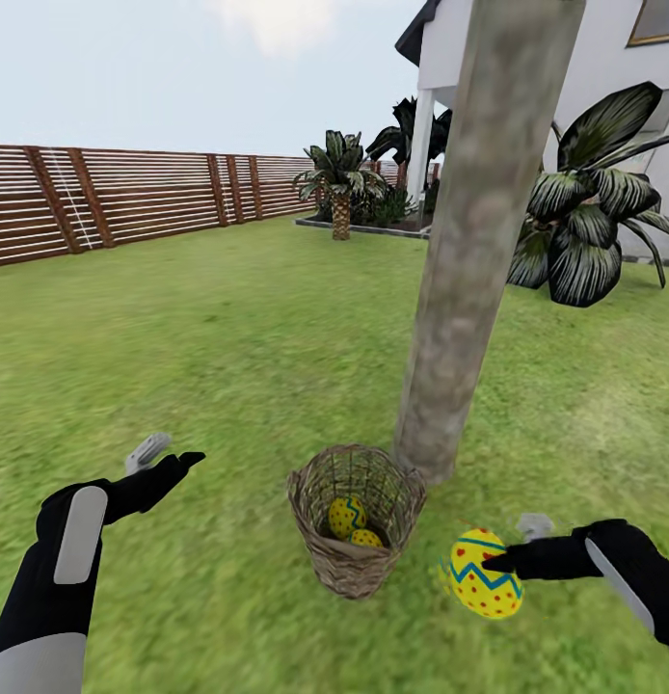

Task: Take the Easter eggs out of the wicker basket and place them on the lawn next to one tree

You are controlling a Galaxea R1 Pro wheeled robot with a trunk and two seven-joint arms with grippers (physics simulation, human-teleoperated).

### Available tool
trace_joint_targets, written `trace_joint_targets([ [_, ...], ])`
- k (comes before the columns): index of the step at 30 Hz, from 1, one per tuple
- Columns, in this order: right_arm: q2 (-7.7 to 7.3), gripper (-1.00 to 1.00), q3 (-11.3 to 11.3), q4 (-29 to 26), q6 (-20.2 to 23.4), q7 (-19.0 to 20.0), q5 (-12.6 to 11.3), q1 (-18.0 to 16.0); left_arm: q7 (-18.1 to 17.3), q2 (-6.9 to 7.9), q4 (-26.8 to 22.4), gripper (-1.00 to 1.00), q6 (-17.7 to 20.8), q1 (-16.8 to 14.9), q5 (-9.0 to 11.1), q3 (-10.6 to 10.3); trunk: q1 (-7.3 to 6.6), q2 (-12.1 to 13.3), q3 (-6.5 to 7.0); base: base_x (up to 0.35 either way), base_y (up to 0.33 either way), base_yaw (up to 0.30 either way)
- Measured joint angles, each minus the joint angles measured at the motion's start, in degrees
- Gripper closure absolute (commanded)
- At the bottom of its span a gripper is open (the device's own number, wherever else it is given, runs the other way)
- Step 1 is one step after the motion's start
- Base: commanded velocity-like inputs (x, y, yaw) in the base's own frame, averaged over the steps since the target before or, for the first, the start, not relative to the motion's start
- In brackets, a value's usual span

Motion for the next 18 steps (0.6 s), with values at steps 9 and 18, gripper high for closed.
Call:
trace_joint_targets([
  [9, 5.02, 1.00, -2.6, 9.3, -6.5, -31.7, 0.8, -1.2, -1.8, -0.03, -0.1, -1.00, 0.1, 0.0, 0.0, -1.1, -1.10, 2.0, 0.90, 0.000, 0.000, 0.000],
  [18, 14.10, 1.00, -2.4, 33.1, -26.9, -41.3, 3.6, -11.2, -10.5, 0.17, -0.3, -1.00, 0.1, 0.0, 0.7, -3.0, -1.13, 2.0, 0.90, 0.118, 0.000, 0.000],
])
